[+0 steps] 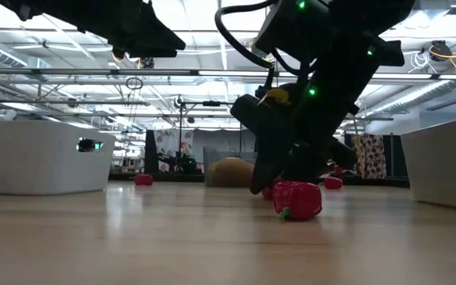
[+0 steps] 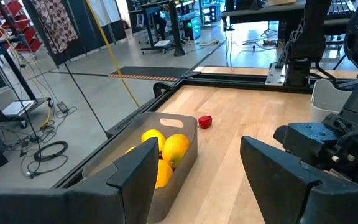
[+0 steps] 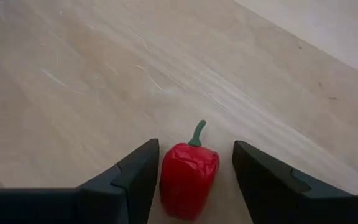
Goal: Sort produce into baskets
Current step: Put the red bell pepper into the gray bin
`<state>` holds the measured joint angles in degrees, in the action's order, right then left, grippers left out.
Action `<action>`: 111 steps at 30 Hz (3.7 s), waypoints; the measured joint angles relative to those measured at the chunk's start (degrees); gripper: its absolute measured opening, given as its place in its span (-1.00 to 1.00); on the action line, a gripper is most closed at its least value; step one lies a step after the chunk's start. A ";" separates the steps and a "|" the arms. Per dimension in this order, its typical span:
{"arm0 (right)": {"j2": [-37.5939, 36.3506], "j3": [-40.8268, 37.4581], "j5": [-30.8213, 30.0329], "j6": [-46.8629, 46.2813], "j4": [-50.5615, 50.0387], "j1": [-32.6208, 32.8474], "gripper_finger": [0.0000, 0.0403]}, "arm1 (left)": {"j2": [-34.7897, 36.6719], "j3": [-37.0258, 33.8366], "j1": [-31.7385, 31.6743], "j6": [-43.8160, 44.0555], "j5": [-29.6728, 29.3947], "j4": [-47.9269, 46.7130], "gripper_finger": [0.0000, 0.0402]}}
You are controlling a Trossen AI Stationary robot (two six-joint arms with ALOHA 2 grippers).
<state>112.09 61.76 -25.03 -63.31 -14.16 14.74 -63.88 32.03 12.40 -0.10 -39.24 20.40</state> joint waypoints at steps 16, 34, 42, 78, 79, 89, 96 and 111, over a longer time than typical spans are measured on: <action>-9.19 -0.33 3.48 12.31 -1.91 -0.15 -0.62 | 0.02 0.00 0.00 -0.20 0.00 -0.44 0.17; -31.01 -0.24 10.31 -0.32 -41.46 9.43 -0.52 | 0.04 0.00 0.00 1.85 0.00 -3.56 0.17; -30.97 -0.26 10.62 -10.15 -48.24 16.56 -0.51 | 0.04 0.00 0.00 2.82 0.77 -3.52 0.17; -30.56 -0.24 9.88 19.45 -22.36 17.97 0.05 | 0.04 0.00 0.00 2.80 1.36 -3.48 0.17; -30.11 -0.24 9.76 23.25 -19.34 17.97 0.05 | 0.04 0.00 0.00 2.80 1.36 -3.48 0.17; -17.05 -0.24 10.14 49.01 -0.69 17.84 0.05 | 0.04 0.00 0.00 2.78 1.66 -3.99 0.17; -9.55 -0.24 10.15 54.01 3.63 16.95 0.05 | 0.04 0.00 0.00 2.80 1.66 -4.31 0.17; -2.56 -0.24 18.77 59.62 9.78 10.37 0.05 | 0.04 0.00 0.00 2.78 1.64 -4.86 0.17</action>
<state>109.54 61.52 -6.26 -3.69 -4.38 25.11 -63.83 32.03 12.40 2.68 -37.60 15.54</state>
